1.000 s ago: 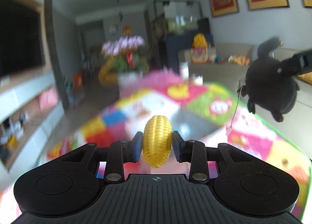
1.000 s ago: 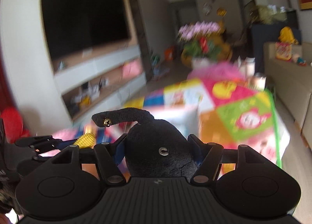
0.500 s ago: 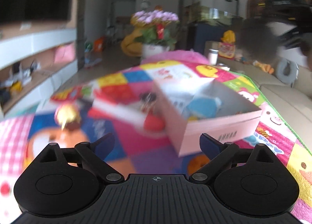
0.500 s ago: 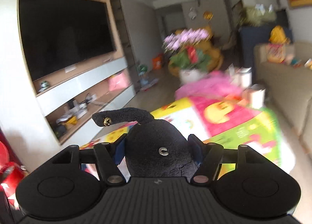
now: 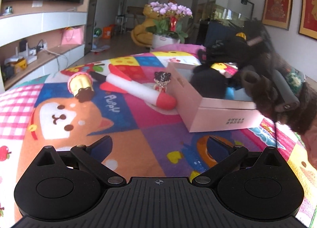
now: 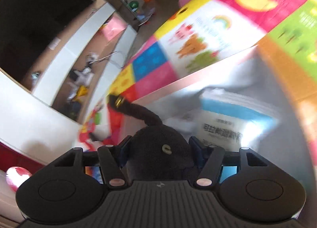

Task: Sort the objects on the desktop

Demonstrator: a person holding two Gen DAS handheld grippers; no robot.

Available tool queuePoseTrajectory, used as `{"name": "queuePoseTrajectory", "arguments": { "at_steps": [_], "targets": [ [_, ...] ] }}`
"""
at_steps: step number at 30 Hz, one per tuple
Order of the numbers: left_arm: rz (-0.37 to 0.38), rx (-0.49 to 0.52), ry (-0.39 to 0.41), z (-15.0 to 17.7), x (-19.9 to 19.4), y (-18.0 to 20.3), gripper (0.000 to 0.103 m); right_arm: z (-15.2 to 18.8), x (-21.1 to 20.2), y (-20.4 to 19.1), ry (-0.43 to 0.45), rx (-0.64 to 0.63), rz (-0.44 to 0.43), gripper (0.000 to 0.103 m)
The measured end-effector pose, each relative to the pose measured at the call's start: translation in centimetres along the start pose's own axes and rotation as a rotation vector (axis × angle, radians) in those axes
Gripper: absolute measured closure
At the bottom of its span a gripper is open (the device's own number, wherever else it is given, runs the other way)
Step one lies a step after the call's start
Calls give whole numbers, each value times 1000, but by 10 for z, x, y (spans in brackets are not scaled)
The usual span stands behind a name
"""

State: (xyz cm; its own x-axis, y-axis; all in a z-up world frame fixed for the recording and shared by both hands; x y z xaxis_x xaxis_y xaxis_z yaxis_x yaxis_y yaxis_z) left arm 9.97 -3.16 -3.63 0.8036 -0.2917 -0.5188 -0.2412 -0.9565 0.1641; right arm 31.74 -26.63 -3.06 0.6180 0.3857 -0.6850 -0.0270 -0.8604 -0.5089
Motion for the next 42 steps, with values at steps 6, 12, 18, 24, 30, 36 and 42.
{"name": "queuePoseTrajectory", "arguments": {
  "at_steps": [6,12,18,24,30,36,42],
  "targets": [
    [4,-14,-4,5,0,-1,0,-4,-21,9,69,-144,144,47],
    [-32,-20,3,6,-8,-11,0,-11,-70,21,210,-223,196,33],
    [-41,-29,0,8,-10,-14,0,-7,-107,52,325,-280,384,33],
    [-87,-13,-11,12,-7,-17,0,-7,-103,86,283,-165,388,33],
    [-128,-20,0,12,-13,-31,0,0,-72,71,243,-214,375,31],
    [-216,-9,20,12,-16,-49,0,-3,-67,31,277,-386,382,36],
    [-252,-127,-4,14,-9,-78,0,11,-78,-81,289,-584,193,32]
  ]
}}
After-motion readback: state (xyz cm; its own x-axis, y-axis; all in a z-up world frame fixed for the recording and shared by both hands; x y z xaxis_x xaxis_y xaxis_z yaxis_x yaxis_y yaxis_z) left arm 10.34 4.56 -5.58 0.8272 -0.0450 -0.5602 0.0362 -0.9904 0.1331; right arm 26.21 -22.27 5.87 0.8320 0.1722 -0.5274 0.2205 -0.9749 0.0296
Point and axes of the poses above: each gripper's, at about its wrist camera, not at the fingertips, and x roughly the way its jaws point, y to its right, z to its underside, the point moved 10 cm from there along x, roughly the way its jaws point
